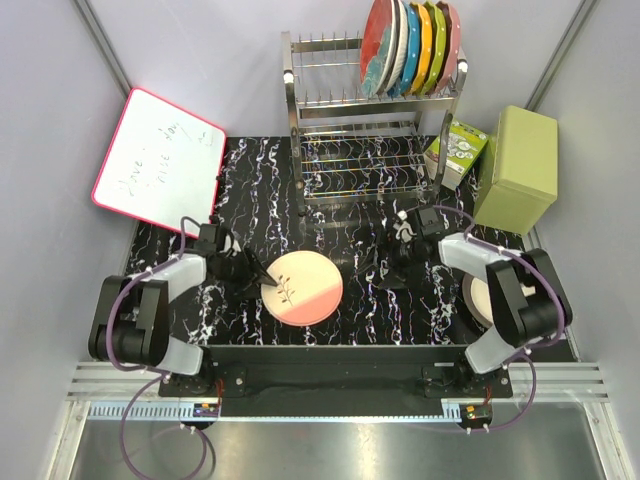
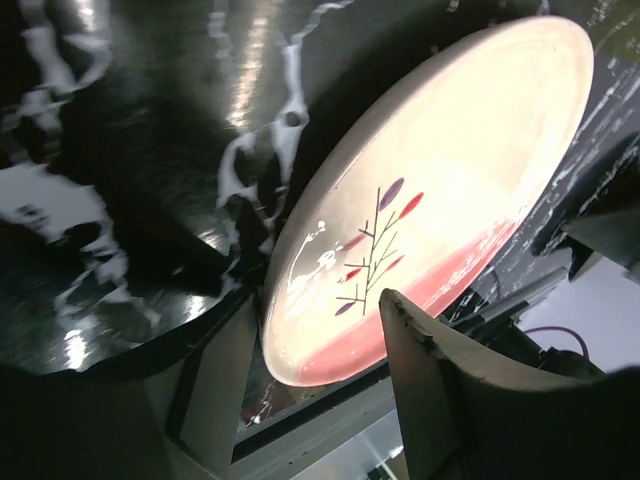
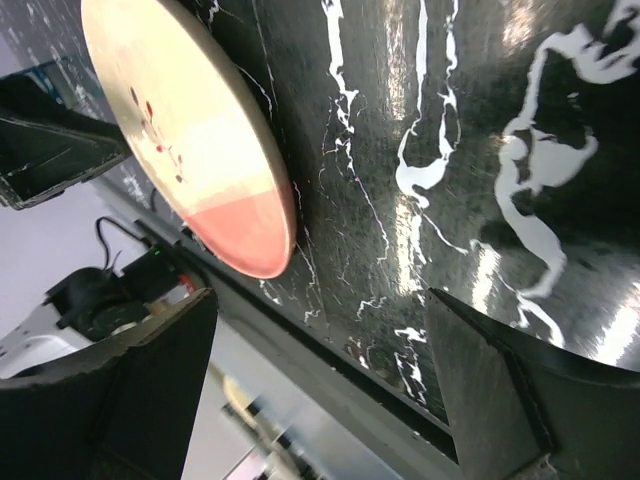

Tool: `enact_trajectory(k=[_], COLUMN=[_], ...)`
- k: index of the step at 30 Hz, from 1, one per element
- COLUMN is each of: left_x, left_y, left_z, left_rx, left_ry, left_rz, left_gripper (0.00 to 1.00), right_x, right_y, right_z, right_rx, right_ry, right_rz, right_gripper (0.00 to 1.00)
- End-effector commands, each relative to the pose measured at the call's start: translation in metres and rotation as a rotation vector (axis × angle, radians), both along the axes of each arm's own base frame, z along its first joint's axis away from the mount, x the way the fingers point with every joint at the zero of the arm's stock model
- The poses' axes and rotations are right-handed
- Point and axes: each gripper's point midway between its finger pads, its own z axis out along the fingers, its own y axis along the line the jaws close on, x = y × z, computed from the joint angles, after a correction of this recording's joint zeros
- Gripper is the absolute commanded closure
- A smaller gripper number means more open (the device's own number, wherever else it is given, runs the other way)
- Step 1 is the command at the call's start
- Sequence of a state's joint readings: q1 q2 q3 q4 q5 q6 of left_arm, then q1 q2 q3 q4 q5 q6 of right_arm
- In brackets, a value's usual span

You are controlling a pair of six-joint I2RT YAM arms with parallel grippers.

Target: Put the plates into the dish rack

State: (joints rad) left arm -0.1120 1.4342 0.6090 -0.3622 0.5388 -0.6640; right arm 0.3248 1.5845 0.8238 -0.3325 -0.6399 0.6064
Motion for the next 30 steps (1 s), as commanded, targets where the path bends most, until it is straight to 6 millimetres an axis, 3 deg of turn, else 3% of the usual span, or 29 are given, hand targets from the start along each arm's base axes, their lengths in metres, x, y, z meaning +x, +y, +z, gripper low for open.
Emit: enact_trajectory(k=[1, 11, 16, 22, 25, 30], left_x=[0.009, 0.016, 0.023, 0.026, 0.018, 0.001], left_y=[-0.023, -0.051, -0.053, -0.063, -0.062, -0.053], left_z=[0.001, -0.001, -0.006, -0.013, -0.018, -0.022], left_rx=[-0.069, -0.102, -0.065, -0.059, -0.047, -0.012], left_ry=[-0.019, -0.006, -0.004, 0.023, 0.043, 0.056], left_rz=[-0.038, -0.096, -0.137, -0.187, -0.189, -0.188], left_gripper=[0.44, 0.49, 0.52, 0.56, 0.56, 0.56], right_x=[0.017, 0.012, 0.008, 0.009, 0.01, 0.014], right_y=[0.028, 0.054, 0.072, 0.088, 0.087, 0.078], right_z=[0.01, -0.034, -0.053, -0.054, -0.052, -0.036], right_rx=[0.177, 0.198, 0.223, 0.277, 0.271, 0.251], right_ry=[-0.007, 0.107, 0.176, 0.137, 0.119, 0.074], right_rz=[-0.005, 0.015, 0.054, 0.081, 0.074, 0.067], right_gripper=[0.11, 0.11, 0.16, 0.24, 0.31, 0.31])
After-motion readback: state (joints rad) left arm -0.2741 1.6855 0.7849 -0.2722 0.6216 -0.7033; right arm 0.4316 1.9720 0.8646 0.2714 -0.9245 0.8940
